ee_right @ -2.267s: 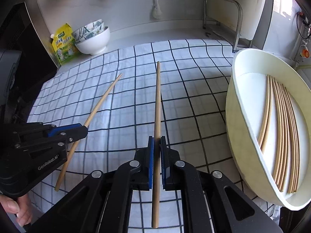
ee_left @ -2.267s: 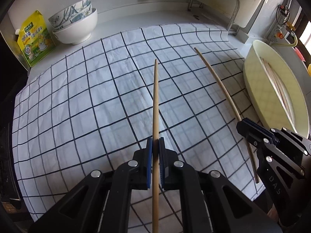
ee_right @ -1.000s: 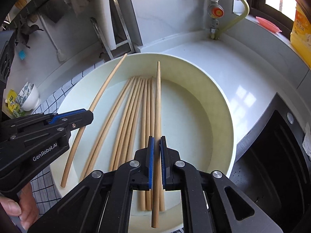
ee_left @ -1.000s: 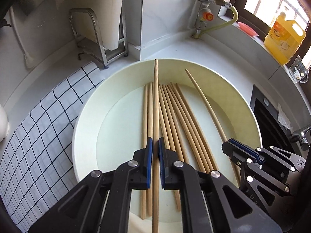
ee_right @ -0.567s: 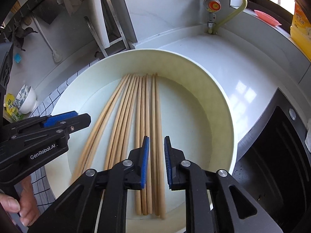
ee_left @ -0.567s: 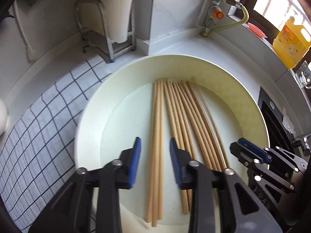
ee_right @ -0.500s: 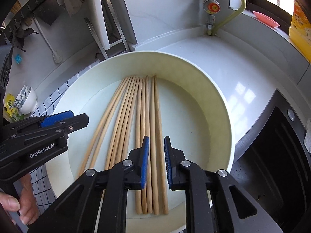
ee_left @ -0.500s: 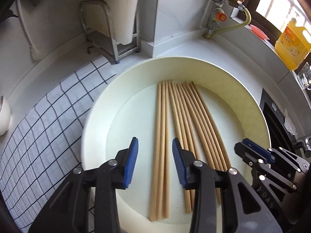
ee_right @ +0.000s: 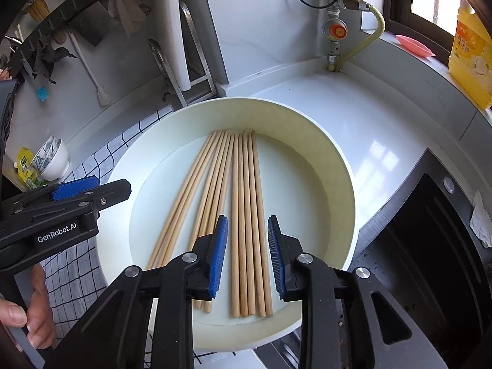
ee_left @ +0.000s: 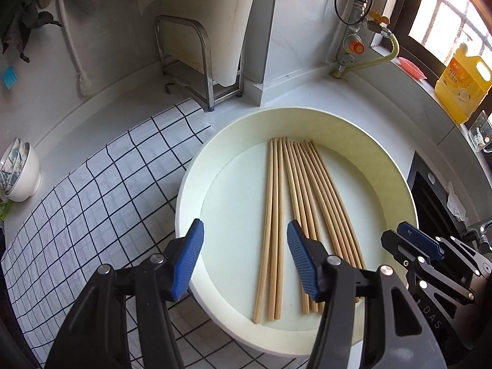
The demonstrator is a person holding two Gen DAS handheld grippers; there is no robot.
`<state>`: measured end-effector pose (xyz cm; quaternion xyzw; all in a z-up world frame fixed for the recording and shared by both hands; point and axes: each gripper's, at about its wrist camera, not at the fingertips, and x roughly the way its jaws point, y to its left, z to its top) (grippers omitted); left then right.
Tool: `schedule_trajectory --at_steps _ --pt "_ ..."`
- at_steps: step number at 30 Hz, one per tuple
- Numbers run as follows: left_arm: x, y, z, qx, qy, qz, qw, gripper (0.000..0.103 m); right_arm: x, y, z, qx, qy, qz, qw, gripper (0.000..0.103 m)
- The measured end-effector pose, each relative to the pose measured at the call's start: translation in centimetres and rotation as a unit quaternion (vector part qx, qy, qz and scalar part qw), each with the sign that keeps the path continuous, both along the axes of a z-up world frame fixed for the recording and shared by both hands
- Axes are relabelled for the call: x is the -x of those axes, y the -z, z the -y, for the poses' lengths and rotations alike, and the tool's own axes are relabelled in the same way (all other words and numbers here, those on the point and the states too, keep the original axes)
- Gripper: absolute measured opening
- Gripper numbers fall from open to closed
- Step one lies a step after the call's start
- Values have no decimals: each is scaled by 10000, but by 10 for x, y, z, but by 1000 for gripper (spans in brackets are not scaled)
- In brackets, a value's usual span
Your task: Organize utensils
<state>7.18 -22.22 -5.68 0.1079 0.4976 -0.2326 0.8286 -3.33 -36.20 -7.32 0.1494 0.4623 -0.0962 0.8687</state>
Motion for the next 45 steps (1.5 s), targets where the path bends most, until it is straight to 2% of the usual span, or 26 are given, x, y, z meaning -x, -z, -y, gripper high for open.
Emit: schedule_trajectory --at_steps 5,9,11,15,23,30,45 --pt "6 -12 -5 45 -32 125 9999 59 10 -11 -4 64 15 83 9999 33" --pt "10 -21 -7 43 -32 235 9997 64 16 -18 -6 107 42 142 9998 41" --pt "13 -24 -9 19 -25 291 9996 69 19 -20 -8 120 56 168 9998 43" --pt "18 -30 -13 0 -50 401 9992 76 24 -26 -11 162 84 204 9996 57" --pt "23 -42 -24 -22 -94 603 9981 94 28 -28 -16 197 107 116 9997 65" --pt "24 -45 -33 -51 -155 604 9980 96 31 -31 -24 233 123 103 9996 71" --pt "26 -54 -45 -72 -238 622 9978 97 35 -39 -32 315 165 100 9993 71"
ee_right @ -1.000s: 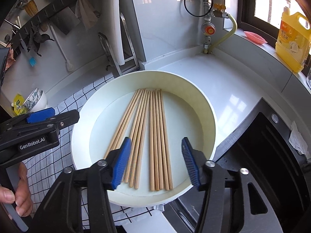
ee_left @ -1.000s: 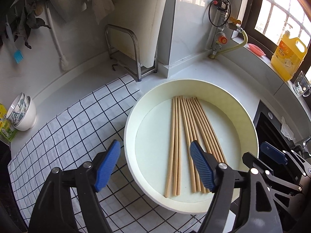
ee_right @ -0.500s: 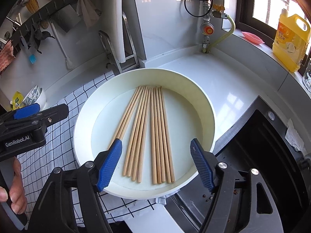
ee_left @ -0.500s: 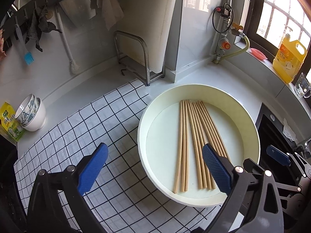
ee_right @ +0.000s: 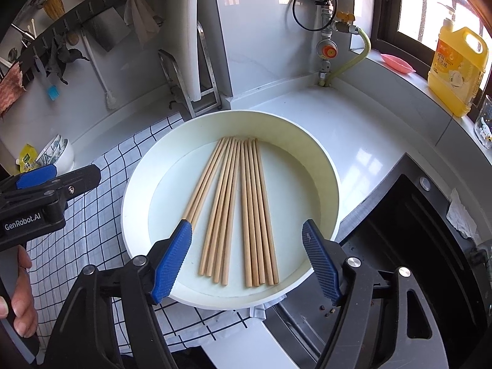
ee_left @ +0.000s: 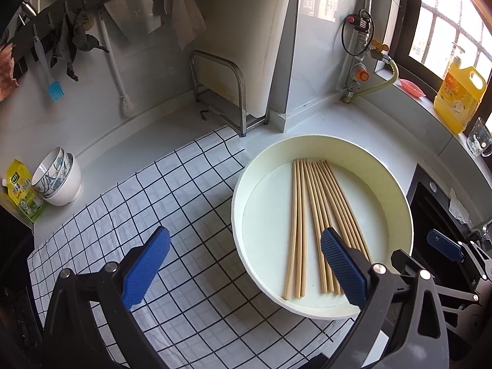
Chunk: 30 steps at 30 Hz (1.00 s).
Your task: Organize utensils
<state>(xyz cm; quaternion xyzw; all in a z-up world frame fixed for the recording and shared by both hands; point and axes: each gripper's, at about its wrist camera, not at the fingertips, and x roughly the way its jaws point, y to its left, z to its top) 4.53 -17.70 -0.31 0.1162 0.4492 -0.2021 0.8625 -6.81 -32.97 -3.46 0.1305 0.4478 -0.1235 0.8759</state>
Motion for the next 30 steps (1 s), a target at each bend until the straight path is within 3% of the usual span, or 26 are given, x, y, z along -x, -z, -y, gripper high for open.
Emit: schedule_trajectory --at_steps 30 --pt "4 0 -1 -56 33 -106 9999 97 2 -4 -6 32 -46 13 10000 71"
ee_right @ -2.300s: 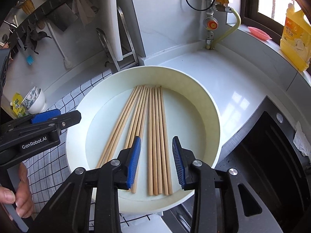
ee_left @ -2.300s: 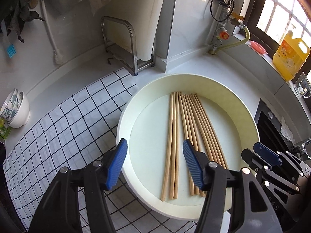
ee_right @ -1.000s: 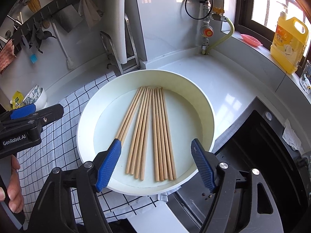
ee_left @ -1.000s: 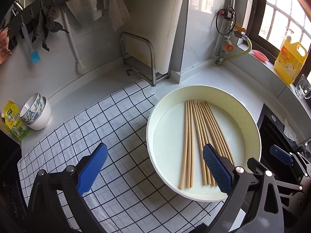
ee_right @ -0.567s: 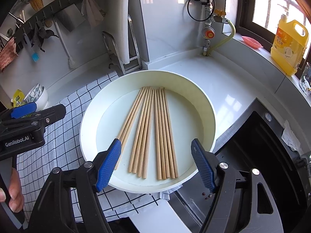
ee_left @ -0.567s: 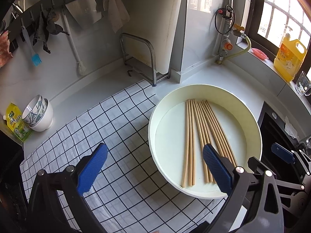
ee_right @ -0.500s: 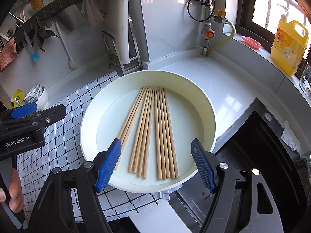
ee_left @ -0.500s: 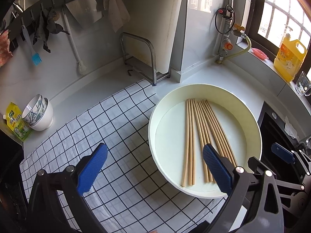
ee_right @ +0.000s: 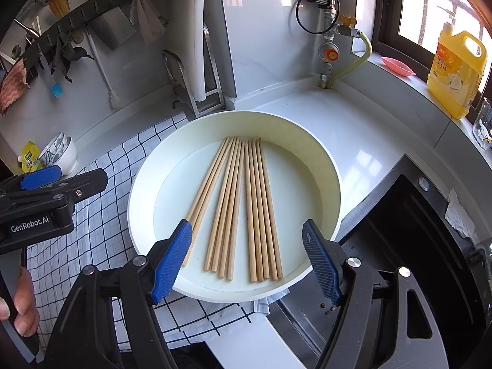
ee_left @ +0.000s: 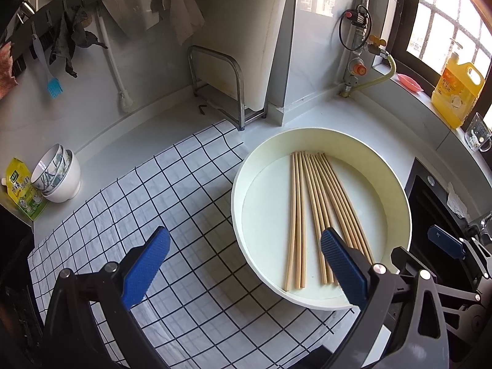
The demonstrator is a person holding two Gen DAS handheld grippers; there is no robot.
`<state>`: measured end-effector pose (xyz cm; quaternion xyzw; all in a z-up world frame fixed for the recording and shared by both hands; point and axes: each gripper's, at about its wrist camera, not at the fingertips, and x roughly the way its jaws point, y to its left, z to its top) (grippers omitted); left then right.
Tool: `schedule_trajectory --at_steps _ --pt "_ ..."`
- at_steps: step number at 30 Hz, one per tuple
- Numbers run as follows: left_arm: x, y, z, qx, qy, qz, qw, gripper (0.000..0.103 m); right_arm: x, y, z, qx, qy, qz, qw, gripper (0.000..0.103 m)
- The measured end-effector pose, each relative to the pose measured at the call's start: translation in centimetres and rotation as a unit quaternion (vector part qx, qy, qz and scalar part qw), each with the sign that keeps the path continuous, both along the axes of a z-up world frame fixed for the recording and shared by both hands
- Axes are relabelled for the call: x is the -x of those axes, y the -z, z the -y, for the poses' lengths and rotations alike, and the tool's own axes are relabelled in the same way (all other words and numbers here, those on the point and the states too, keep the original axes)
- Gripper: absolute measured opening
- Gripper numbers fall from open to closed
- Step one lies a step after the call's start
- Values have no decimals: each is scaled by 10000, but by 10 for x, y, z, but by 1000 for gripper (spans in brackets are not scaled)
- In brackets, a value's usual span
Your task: Organize utensils
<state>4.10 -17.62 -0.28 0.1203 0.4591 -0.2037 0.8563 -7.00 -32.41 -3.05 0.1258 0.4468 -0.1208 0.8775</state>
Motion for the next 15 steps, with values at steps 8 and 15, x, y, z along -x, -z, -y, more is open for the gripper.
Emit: schedule_trajectory --at_steps 8,15 --pt "2 -1 1 -32 12 39 10000 97 3 -1 -3 -12 7 -16 10000 71" --pt "1 -1 -2 -20 -41 -3 10000 97 4 -1 -5 -10 -20 -11 10000 71"
